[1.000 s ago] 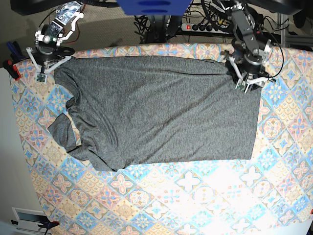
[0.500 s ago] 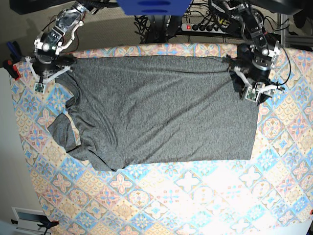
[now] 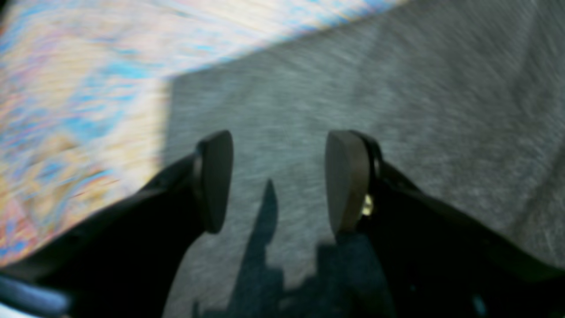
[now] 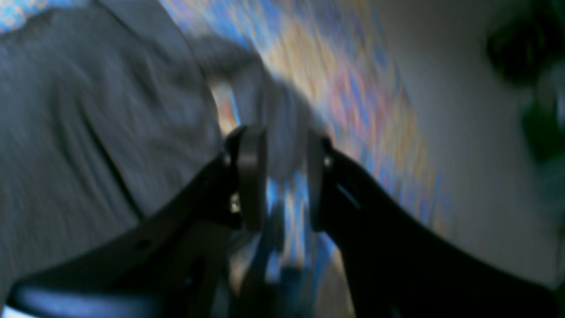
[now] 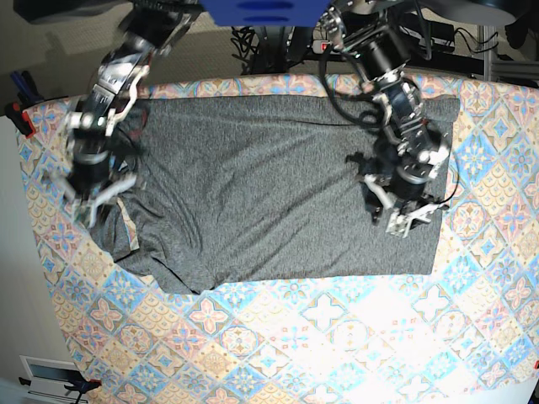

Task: Layout the t-shirt on the table in an organized manner, then fold the t-shirt properly
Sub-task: 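Release the shirt edge and move both grippers onto the shirt body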

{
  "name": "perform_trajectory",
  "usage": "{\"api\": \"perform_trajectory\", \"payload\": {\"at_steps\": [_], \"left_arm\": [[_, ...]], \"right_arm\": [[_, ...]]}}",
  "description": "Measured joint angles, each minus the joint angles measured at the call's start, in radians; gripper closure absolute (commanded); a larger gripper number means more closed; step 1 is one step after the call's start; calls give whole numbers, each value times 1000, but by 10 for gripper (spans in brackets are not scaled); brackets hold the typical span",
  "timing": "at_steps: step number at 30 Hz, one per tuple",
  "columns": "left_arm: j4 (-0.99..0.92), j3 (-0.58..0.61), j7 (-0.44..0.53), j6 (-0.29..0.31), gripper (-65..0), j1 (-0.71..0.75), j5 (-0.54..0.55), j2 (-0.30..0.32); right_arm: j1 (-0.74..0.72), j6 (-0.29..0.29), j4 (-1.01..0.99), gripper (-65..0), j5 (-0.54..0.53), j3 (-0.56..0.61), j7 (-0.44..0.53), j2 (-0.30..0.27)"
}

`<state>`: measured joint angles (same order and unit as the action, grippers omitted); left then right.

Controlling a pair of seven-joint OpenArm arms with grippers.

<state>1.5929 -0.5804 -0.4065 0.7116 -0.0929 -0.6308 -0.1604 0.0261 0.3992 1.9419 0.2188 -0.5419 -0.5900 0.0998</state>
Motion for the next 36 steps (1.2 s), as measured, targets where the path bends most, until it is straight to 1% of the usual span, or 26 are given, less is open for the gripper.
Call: {"api": "perform_trajectory", "payload": {"at_steps": [1, 3, 4, 6, 8, 10, 12, 15, 17, 18, 20, 22, 25, 27, 29, 33, 36], "left_arm": [[-8, -2, -24, 5, -334, -15, -24, 0], [-12, -6, -80, -9, -332, -40, -54, 0], [-12, -7, -96, -10, -332, -45, -51, 1], [-12, -6, -107, -8, -332, -48, -46, 2], [-12, -6, -111, -8, -332, -44, -50, 2], [-12, -7, -112, -8, -332, -37, -51, 2], [-12, -7, -113, -8, -332, -33, -51, 2], [-12, -4, -111, -8, -332, -14, -51, 2], [-12, -5, -119, -5, -332, -2, -51, 0], [-12, -7, -124, -5, -332, -1, -52, 0], [-13, -8, -121, -9, -332, 2, -51, 0], [-13, -7, -117, -8, -332, 5, -51, 0], [-13, -7, -119, -7, -332, 15, -51, 0], [-13, -7, -118, -8, -332, 14, -51, 0], [-13, -7, -118, -8, -332, 13, -51, 0], [-13, -6, -118, -7, -332, 13, -51, 0], [-13, -7, -118, -8, -332, 13, -51, 0]], "right_arm": [[-34, -6, -15, -149, 8, 3, 3, -24], [-90, -12, -64, -166, 9, 2, 13, -68], [-109, -19, -97, -179, 10, 3, 13, -84], [-138, -17, -180, -203, 12, 24, 2, -119], [-159, 1, -253, -220, 6, 53, -3, -158], [-190, 5, -321, -221, 3, 61, 17, -190], [-222, -11, -389, -223, 11, 59, 83, -224], [-256, -13, -517, -224, 7, 55, 204, -259], [-256, -3, -612, -224, 9, 57, 233, -270], [-253, 15, -644, -224, 14, 57, 232, -270], [-251, 79, -686, -224, 16, 52, 246, -268], [-283, 111, -711, -224, 20, 51, 272, -266], [-373, 113, -730, -224, 15, 49, 332, -274], [-409, 113, -752, -224, 4, 53, 375, -278], [-405, 113, -789, -224, 1, 53, 390, -279], [-356, 117, -882, -224, 20, 51, 378, -269], [-369, 118, -928, -224, 17, 38, 438, -273]]}}
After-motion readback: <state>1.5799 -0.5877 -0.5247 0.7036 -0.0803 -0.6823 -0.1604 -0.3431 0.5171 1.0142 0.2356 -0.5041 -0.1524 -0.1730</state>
